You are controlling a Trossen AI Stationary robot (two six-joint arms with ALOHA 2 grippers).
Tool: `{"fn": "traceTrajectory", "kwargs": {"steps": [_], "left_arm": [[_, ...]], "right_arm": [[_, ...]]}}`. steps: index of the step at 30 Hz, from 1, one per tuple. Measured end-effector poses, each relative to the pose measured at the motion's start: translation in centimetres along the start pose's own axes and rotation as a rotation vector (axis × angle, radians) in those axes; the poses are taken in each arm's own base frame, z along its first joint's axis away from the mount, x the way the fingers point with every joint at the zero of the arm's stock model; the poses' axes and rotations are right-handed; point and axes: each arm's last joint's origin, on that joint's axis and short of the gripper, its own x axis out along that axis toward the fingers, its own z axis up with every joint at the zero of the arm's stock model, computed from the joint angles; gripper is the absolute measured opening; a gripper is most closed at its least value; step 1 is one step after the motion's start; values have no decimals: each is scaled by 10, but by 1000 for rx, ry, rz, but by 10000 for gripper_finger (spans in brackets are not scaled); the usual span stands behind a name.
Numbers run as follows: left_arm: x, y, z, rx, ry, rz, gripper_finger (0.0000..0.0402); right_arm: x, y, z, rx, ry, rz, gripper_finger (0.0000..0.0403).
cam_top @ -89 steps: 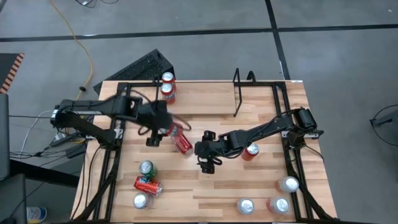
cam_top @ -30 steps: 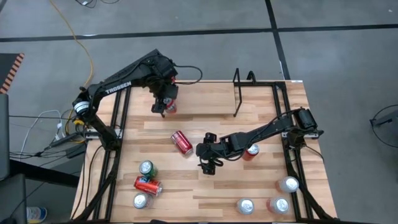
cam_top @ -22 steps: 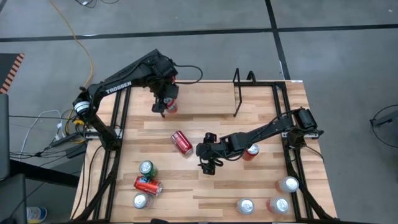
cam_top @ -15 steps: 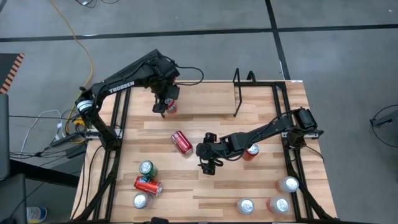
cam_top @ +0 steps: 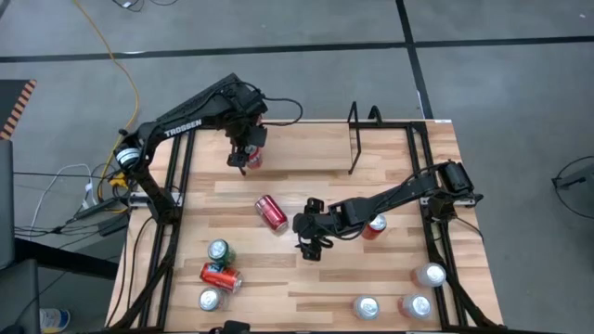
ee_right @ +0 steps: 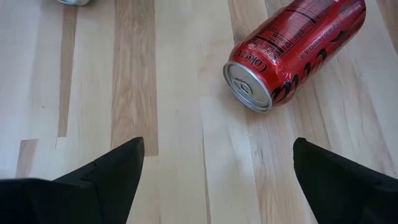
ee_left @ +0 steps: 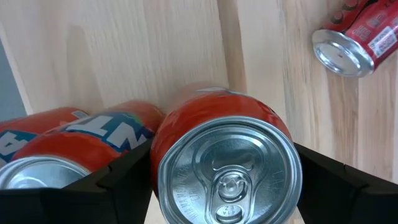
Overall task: Place canned beverage on shelf
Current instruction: Put the red soda can on the shelf and align with the other red soda cans
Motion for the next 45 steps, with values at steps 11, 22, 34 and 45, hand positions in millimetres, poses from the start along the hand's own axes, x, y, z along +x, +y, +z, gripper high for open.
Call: {"fn": "traceTrajectory", "kwargs": {"steps": [11,22,34,45], "left_arm": [[0,1,0,-18,-7,6,293],[2,2,0,-19,7,2,293],[7,2,-2,-30,13,-1,293],[8,3,-4,-87,63,50,343]], "right_arm": [[-1,3,-1,-4,1,5,384],[-1,3,-1,-5,1,5,384],[-1,3,-1,-5,2,5,384],[-1,3,-1,-7,2,6,384]]}}
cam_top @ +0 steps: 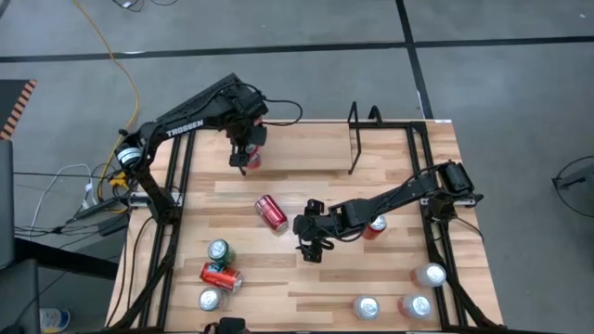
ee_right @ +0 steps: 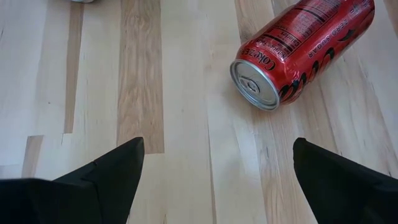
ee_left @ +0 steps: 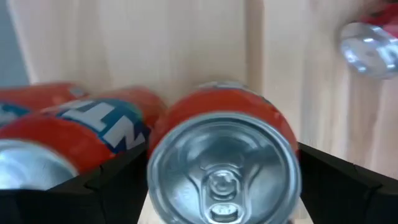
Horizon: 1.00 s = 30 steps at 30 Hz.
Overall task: Place canned beverage on shelf
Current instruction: Put the red soda can on the shelf and align with the other red soda cans
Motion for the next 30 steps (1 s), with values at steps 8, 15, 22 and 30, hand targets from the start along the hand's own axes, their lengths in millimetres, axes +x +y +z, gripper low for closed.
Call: {"fn": "traceTrajectory", "kwargs": {"steps": [8,15,22,30], "left_arm": [[0,0,0,-24,15,18,355],[0,0,0,-51,14,16,355],[-1,-1,-1,-57,34,23,356],[-12,-2,-3,-65,2,50,356]], "right_arm": [[0,0,0,0,0,0,384],[0,0,0,0,0,0,384],[0,0,0,1,0,0,384],[0,0,0,1,0,0,384]]}}
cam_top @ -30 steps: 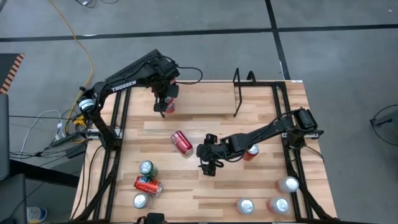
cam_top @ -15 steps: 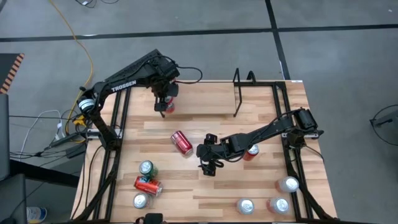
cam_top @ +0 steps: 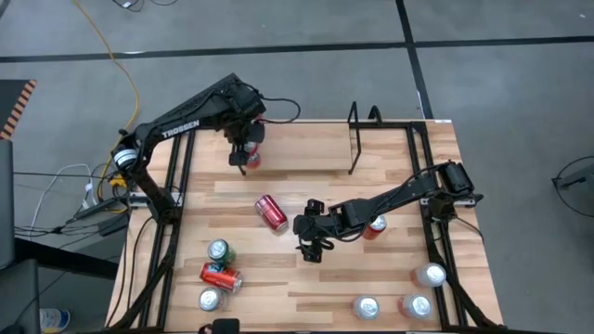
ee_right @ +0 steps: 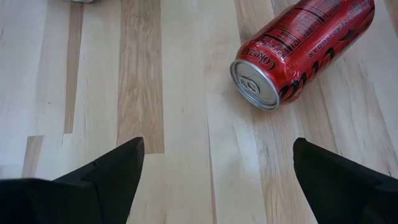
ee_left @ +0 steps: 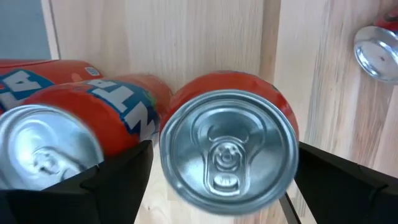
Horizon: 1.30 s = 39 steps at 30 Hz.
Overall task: Place canned beverage on shelf
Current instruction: Put the red soda can on the shelf and align with the other red soda cans, then put the red black soda can on the shelf
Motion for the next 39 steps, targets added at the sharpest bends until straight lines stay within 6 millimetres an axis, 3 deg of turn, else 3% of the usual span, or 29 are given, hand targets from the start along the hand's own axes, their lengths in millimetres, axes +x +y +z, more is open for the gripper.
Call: {"fn": "traceTrajectory", "kwargs": {"steps": [10,21,28,39], "left_arm": [[-34,-9,-6,-25,-101,56,356],[-75,-45,-4,8,-238,107,356],[-113,-90,-8,-39,-381,84,355],[-169,-194,-32,-57,-602,-113,355]], "right_arm": [[0,0,0,1,0,0,384],[0,-1,1,4,-9,1,384],[0,-2,4,13,-33,5,384],[-2,1,23,58,-241,2,384]]}}
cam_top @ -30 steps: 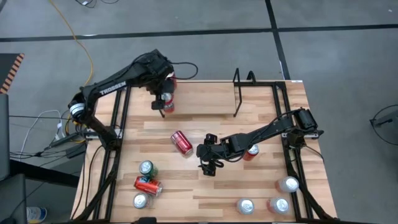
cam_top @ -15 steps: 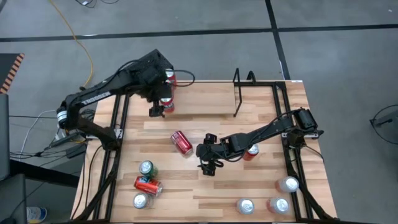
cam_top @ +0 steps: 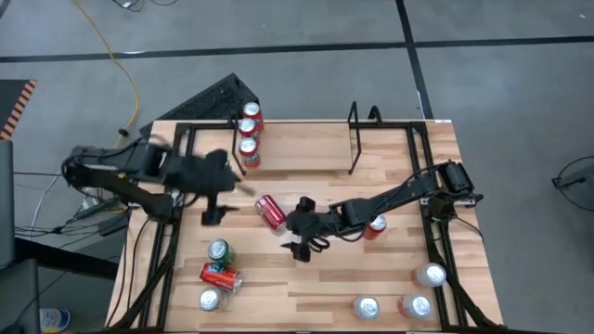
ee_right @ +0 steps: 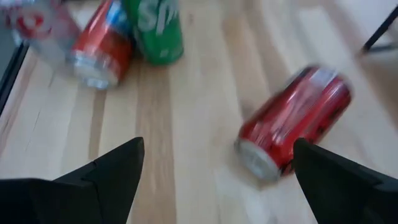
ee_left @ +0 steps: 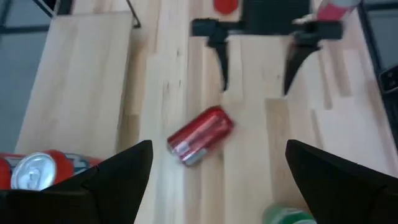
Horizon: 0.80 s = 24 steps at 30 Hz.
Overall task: Place canned beverage on shelf
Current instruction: Put the red black soda can on the shelf
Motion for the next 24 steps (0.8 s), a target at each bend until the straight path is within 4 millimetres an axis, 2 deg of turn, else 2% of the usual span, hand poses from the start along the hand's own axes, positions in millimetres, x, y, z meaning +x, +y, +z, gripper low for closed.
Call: {"fn": "traceTrajectory", "kwargs": {"steps": [5,11,17,24], "left_arm": [[-12,-49,-7,30,-78,63,355],[-12,-105,-14,106,-200,145,355],[10,-149,-24,229,-223,268,355],[53,-181,-34,320,-188,393,355]], "right_arm": [[-1,-2,9,26,-112,-104,384],[-1,-7,5,105,-125,-259,384],[-1,-9,-2,211,-64,-262,384],[-2,5,-2,295,-35,-85,384]]}}
